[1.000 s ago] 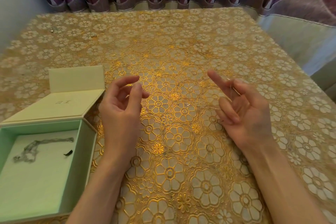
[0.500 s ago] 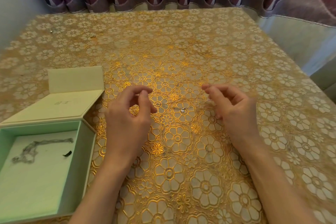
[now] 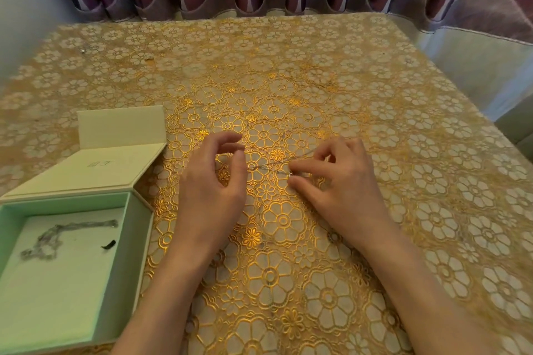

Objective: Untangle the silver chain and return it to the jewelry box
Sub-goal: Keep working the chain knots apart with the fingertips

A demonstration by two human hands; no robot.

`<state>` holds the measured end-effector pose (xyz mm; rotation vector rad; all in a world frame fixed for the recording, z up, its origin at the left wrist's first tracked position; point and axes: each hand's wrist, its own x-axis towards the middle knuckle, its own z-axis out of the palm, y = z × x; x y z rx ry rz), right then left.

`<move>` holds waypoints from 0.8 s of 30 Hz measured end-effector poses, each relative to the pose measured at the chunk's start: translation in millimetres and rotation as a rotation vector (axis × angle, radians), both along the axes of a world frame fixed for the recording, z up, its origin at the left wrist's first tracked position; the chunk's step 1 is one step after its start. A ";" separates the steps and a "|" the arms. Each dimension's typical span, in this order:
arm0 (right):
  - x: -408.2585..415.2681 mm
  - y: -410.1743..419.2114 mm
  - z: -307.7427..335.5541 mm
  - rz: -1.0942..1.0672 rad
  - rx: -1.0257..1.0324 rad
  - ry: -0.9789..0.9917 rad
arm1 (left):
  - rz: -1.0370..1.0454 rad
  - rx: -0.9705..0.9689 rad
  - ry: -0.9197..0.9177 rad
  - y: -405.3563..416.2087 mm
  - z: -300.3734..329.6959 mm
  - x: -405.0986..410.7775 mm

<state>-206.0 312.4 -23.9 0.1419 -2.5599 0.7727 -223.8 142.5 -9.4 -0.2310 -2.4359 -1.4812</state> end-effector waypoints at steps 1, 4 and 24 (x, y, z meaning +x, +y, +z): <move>-0.1 -0.1 0.7 0.013 -0.002 0.001 | -0.016 -0.023 -0.003 -0.6 -1.1 -0.7; -1.3 -1.7 0.3 0.033 -0.008 0.008 | -0.062 -0.110 0.013 -0.5 -3.0 -1.6; 8.4 -12.8 107.3 0.195 -0.553 -0.124 | -0.341 0.078 -0.080 13.1 19.1 16.1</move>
